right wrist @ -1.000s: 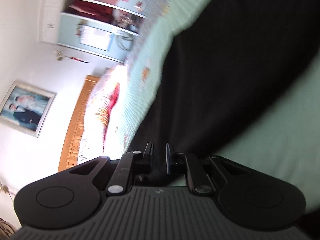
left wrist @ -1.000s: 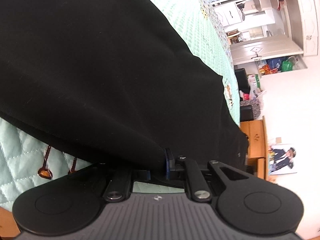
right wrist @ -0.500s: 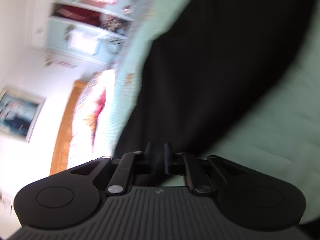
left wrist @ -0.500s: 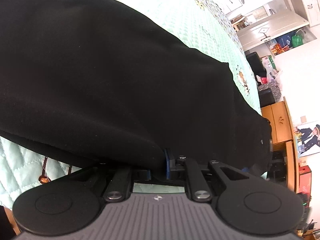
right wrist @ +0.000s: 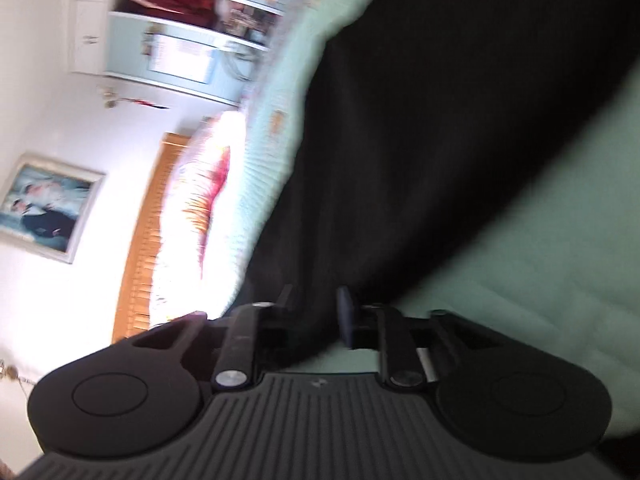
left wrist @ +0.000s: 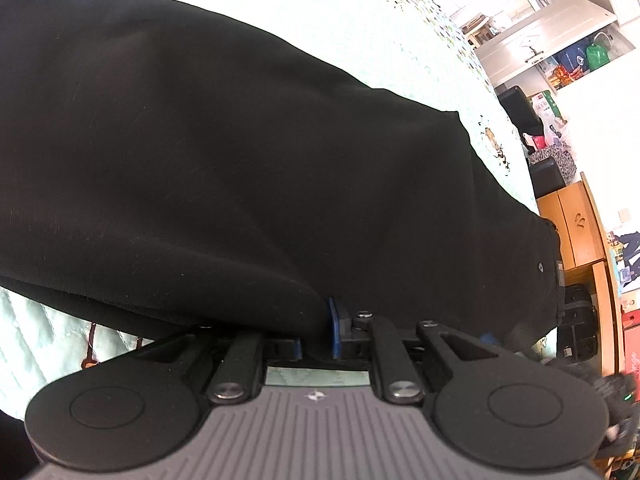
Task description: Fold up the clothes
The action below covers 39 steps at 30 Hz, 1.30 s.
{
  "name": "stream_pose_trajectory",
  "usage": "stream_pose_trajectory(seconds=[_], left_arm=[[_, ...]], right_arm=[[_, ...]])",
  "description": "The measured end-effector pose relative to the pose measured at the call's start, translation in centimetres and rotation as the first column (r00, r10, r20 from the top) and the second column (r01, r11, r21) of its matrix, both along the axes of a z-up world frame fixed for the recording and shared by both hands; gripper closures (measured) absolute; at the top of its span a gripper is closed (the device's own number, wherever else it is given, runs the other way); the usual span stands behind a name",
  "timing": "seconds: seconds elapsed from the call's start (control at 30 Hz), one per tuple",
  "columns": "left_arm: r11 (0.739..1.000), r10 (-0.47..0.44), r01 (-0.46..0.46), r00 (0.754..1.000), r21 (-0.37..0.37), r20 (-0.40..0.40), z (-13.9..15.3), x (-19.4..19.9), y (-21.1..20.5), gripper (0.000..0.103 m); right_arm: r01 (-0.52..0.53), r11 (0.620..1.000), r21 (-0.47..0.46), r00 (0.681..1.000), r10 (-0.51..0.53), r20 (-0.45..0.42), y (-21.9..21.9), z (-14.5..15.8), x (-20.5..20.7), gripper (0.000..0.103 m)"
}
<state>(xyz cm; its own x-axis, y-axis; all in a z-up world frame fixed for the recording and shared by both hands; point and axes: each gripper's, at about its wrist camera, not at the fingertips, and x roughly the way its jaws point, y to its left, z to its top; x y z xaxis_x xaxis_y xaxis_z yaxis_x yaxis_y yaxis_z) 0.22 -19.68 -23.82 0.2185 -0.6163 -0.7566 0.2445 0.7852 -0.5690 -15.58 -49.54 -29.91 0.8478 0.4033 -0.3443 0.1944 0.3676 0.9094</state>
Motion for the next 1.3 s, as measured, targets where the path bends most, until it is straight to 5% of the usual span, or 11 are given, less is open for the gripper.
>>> stream_pose_trajectory(seconds=[0.13, 0.23, 0.3, 0.43, 0.53, 0.63, 0.9, 0.97, 1.03, 1.17, 1.3], left_arm=[[1.000, -0.003, 0.003, 1.000, 0.010, 0.004, 0.1, 0.0, -0.3, 0.089], [1.000, -0.014, 0.014, 1.000, 0.024, 0.013, 0.3, 0.0, -0.6, 0.089], [0.999, -0.020, 0.020, 1.000, 0.030, 0.017, 0.3, 0.0, -0.8, 0.089], [0.999, -0.023, 0.022, 1.000, 0.040, 0.019, 0.3, 0.1, -1.0, 0.089], [0.999, -0.022, 0.022, 1.000, 0.039, 0.017, 0.3, 0.2, -1.0, 0.089], [0.999, -0.025, 0.024, 0.999, 0.043, 0.019, 0.4, 0.2, -1.0, 0.089], [0.999, -0.031, 0.030, 0.999, 0.039, 0.020, 0.3, 0.4, -1.1, 0.089], [0.999, -0.035, 0.034, 0.999, 0.040, 0.022, 0.3, 0.4, -1.1, 0.089], [0.999, -0.038, 0.037, 0.999, 0.040, 0.024, 0.3, 0.5, -1.2, 0.089], [0.998, -0.037, 0.036, 0.999, 0.050, 0.030, 0.4, 0.5, -1.5, 0.089], [0.998, -0.035, 0.033, 0.999, 0.058, 0.035, 0.5, 0.4, -1.7, 0.089]], right_arm=[[-0.013, 0.999, 0.049, 1.000, 0.013, 0.000, -0.2, -1.8, 1.3, 0.063], [-0.009, 0.996, 0.093, 0.997, 0.017, -0.076, -0.1, -4.1, 0.2, 0.098], [0.000, 0.995, 0.101, 0.997, 0.008, -0.081, -0.1, -3.9, -0.7, 0.099], [-0.017, 1.000, 0.021, 1.000, 0.017, -0.014, 0.3, -1.1, -1.1, 0.052], [-0.022, 1.000, 0.022, 1.000, 0.022, 0.002, 0.0, -1.6, 0.4, 0.045], [-0.016, 0.999, 0.050, 0.999, 0.018, -0.044, -0.2, -3.0, 0.9, 0.076], [0.045, 0.999, 0.023, 0.999, -0.044, -0.023, -1.1, -1.8, 0.1, 0.057], [0.060, 0.998, 0.008, 0.998, -0.060, -0.016, -1.5, -1.4, 0.0, 0.085], [0.075, 0.997, -0.007, 0.997, -0.075, -0.009, -1.9, -1.1, -0.1, 0.096], [0.107, 0.994, -0.035, 0.994, -0.107, 0.006, -2.7, -0.6, -0.2, 0.069], [0.163, 0.985, -0.049, 0.987, -0.163, 0.013, -5.6, -1.0, -0.5, 0.061]])
